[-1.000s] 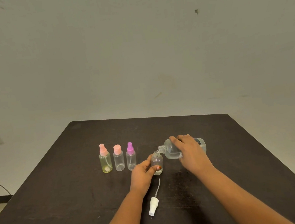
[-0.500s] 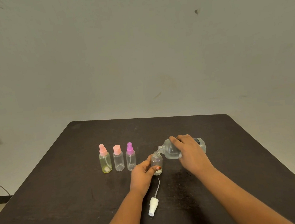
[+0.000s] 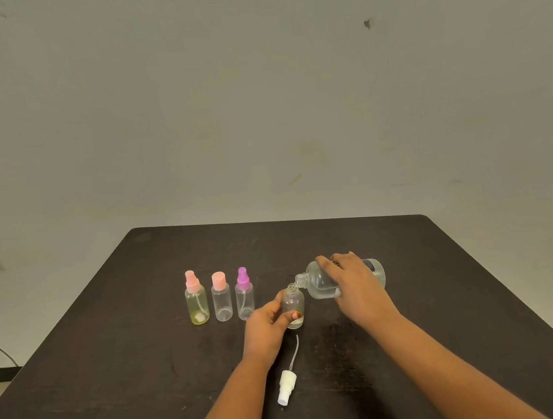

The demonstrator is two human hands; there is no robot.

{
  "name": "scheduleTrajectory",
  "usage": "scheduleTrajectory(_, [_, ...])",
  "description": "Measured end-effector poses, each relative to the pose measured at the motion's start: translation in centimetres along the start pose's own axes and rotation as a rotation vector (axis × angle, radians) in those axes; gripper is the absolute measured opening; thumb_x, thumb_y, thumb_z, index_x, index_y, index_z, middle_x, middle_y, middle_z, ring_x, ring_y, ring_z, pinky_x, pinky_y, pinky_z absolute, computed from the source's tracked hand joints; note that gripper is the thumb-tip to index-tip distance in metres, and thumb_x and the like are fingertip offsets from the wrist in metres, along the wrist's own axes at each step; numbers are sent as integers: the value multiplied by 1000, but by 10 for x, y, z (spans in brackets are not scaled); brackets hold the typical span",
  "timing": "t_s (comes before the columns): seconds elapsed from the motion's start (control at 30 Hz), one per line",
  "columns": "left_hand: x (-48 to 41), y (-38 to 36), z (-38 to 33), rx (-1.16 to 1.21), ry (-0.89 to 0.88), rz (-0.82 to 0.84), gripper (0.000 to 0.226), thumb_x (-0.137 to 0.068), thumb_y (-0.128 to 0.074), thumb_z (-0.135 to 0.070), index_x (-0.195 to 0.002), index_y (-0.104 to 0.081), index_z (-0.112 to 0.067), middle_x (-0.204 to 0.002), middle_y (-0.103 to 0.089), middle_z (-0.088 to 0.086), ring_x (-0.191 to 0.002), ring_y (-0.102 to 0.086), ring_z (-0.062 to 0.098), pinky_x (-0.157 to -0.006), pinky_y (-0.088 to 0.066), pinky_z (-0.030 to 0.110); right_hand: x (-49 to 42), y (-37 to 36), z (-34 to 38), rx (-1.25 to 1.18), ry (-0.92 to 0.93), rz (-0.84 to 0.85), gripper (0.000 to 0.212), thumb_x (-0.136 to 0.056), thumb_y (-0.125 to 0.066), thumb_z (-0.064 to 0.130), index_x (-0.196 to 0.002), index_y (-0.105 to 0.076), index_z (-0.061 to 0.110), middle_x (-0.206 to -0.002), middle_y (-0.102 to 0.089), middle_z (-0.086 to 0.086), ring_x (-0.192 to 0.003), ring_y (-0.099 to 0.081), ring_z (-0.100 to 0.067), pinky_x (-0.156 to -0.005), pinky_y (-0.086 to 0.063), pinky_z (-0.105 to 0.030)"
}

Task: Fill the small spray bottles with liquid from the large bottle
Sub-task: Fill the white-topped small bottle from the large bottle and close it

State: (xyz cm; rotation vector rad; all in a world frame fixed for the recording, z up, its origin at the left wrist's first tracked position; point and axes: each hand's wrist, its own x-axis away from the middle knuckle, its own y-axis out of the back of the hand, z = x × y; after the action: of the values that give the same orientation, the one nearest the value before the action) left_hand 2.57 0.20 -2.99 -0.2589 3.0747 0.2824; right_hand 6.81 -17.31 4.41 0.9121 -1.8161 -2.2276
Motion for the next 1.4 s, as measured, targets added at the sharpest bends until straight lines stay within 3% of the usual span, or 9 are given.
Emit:
scheduleTrajectory(0.4, [0, 0, 0, 1, -37, -5, 43, -86, -62, -8, -128, -54, -9, -112, -53, -20, -107, -49, -6, -74, -38, -4, 0, 4, 2, 12, 10, 9, 66, -82, -55, -1, -142, -35, 18, -131, -49, -9, -125, -39, -26, -114, -18, -35])
scheduleTrajectory(0.5, [0, 0, 1, -1, -30, -5, 44, -86, -63, -9, -129, -54, -11, -109, -57, -20, -112, -54, 1, -76, -39, -3, -1, 2, 2, 11, 17, -1, 67, -80, -56, -2, -141, -37, 17, -130, -50, -11, -124, -41, -27, -114, -20, -37])
scheduleTrajectory(0.73, [-3, 0, 4, 3, -13, 5, 47, -86, -63, -11, -132, -52, -12, -116, -56, -17, -116, -48, -1, -95, -36, 12, 0, 6, 4, 27, 8, 11, 67, -84, -55, 0, -144, -32, 20, -137, -45, -8, -130, -35, -24, -115, -17, -34])
scheduleTrajectory(1.0, [-4, 0, 7, 23, -25, -1, 45, -86, -63, -8, -130, -53, -10, -112, -56, -20, -114, -49, -3, -81, -38, -3, 0, 6, 4, 32, 9, 22, 67, -84, -54, 1, -144, -31, 20, -137, -45, -8, -130, -35, -24, -115, -16, -34])
scheduleTrajectory(1.4, [-5, -1, 10, 61, -22, 6, 46, -85, -64, -6, -130, -55, -12, -115, -66, -9, -115, -57, 4, -88, -42, 4, 0, 6, 3, 17, 20, 14, 66, -81, -51, -3, -142, -34, 17, -131, -48, -9, -124, -38, -26, -114, -15, -35])
